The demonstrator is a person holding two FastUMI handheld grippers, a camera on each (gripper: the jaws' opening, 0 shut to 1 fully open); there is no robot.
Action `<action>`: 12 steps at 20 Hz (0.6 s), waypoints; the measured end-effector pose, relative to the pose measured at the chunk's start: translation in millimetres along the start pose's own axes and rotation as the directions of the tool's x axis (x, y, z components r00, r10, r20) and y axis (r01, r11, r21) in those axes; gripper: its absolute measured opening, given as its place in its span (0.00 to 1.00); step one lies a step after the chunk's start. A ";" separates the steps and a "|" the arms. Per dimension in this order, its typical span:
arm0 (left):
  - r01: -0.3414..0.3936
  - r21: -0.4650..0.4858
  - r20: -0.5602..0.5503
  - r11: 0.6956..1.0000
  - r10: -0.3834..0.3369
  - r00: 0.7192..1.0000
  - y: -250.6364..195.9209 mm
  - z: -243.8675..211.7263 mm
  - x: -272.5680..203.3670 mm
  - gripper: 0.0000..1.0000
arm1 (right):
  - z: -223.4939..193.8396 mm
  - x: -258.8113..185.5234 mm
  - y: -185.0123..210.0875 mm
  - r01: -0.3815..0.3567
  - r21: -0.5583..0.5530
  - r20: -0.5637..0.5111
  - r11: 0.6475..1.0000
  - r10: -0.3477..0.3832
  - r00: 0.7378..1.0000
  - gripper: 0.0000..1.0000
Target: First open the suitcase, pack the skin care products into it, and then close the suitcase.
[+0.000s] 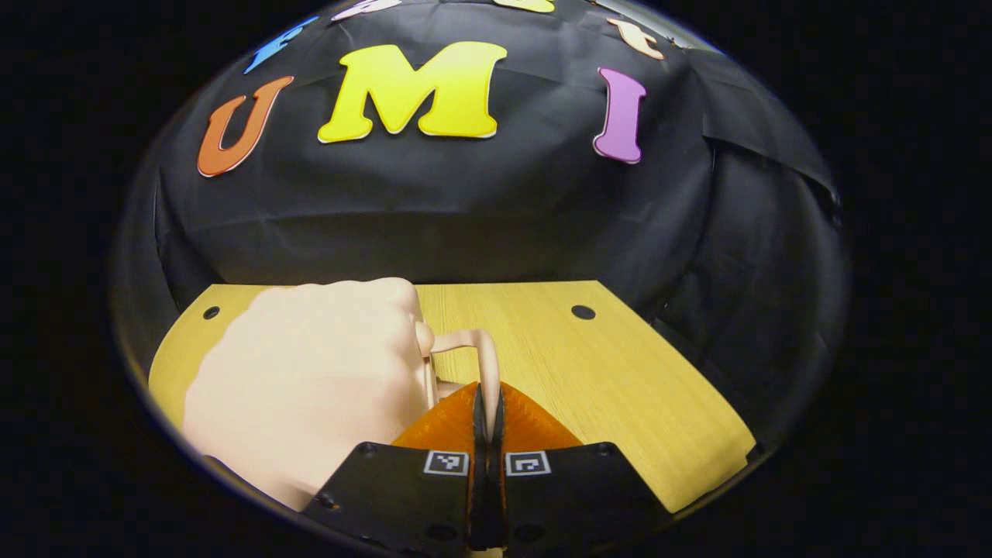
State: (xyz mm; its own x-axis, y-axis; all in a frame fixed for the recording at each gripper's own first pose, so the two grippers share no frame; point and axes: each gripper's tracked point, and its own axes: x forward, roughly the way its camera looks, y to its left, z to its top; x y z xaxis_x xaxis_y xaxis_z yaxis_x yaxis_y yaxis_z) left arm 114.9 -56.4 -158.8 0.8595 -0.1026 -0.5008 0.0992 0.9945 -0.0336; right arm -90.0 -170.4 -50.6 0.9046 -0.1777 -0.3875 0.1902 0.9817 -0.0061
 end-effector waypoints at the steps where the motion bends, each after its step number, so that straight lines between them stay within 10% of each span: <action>1: -0.012 0.012 -0.010 1.000 0.012 1.000 -1.6 -5.9 4.5 0.04 | -3.2 1.7 -2.7 0.003 -0.001 -0.008 1.000 -0.003 1.000 0.75; 7: -0.048 0.069 -0.040 0.996 0.051 0.998 -12.8 -20.9 12.2 0.16 | -3.2 14.0 0.1 -0.019 -0.027 -0.016 0.999 0.019 1.000 0.75; 12: 0.017 0.008 -0.039 1.000 -0.017 0.999 -37.1 -18.8 -6.8 0.49 | 0.9 31.9 19.2 -0.084 -0.031 -0.017 0.996 0.083 0.996 0.75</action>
State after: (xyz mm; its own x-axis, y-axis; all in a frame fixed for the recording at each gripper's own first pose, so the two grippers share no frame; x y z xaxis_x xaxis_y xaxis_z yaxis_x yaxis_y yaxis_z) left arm 95.9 -92.2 -170.5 0.8377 -0.1183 -0.5332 0.1177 0.9924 -0.0352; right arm -57.1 -157.3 -62.3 0.9105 -0.0940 -0.4027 0.1018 0.9948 -0.0022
